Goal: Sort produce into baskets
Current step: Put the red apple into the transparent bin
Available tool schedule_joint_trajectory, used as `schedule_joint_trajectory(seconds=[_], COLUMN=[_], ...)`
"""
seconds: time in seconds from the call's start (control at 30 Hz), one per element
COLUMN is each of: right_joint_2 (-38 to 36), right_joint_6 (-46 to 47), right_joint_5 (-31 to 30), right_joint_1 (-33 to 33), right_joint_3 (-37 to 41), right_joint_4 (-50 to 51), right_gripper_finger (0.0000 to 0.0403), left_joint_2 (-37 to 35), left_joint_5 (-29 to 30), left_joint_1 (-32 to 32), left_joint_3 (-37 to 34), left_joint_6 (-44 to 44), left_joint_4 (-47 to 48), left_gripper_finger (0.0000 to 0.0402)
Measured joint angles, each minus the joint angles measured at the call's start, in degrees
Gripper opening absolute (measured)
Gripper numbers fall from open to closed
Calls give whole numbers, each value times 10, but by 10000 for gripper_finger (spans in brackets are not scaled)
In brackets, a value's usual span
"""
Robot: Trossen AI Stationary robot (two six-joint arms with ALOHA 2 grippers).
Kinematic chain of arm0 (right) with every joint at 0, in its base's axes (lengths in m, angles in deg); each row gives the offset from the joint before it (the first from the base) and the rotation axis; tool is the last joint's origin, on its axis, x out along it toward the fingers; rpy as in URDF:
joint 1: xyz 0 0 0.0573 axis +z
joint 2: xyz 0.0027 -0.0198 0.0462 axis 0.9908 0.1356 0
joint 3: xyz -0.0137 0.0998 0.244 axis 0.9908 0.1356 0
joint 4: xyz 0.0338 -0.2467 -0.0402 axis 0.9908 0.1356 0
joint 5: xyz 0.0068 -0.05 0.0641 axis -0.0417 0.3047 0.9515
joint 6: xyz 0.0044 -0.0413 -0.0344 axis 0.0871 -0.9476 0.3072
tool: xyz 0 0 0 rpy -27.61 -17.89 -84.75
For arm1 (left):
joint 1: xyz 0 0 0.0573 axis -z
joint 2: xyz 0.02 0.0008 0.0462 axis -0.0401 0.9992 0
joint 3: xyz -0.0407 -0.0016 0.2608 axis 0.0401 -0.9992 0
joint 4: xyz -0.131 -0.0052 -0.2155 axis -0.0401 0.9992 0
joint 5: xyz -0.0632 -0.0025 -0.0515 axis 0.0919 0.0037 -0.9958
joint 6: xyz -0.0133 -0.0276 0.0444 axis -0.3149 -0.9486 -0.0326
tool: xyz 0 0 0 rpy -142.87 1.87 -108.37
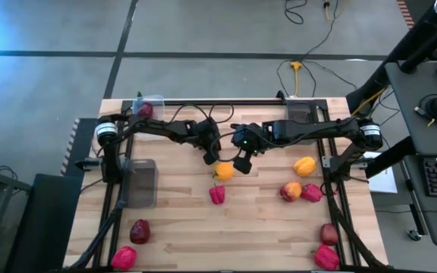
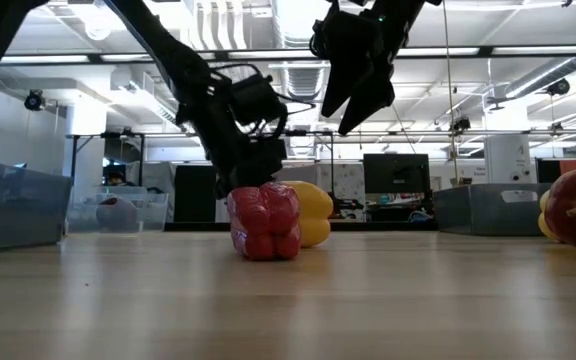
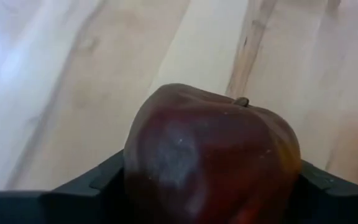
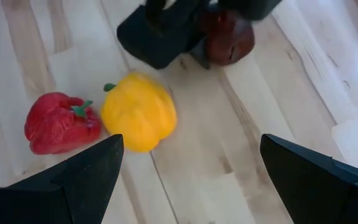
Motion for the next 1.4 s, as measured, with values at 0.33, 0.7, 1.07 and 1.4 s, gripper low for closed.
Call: schedule_joint_trajectory(seconds=[0.33, 0.7, 1.07, 1.4], right_joint_2=[0, 0, 0, 0], right_joint_6=[-5, -6, 23, 75], right_joint_5=[-3, -19, -17, -14], right_joint_1=[2, 2, 21, 59], right_joint_3=[0, 0, 1, 1], right_joint_4=[-15, -46, -52, -29], right_gripper_finger=[370, 370, 370, 370], left_joint_2=[-162, -275, -186, -162], left_joint_5=[229, 315, 284, 316], left_joint_1=[-71, -263, -331, -343], left_joint_3=[-11, -41, -51, -51], left_joint_6=[-32, -85, -126, -133], left_joint_4=[204, 235, 208, 202], left_gripper_finger=[250, 269, 270, 302])
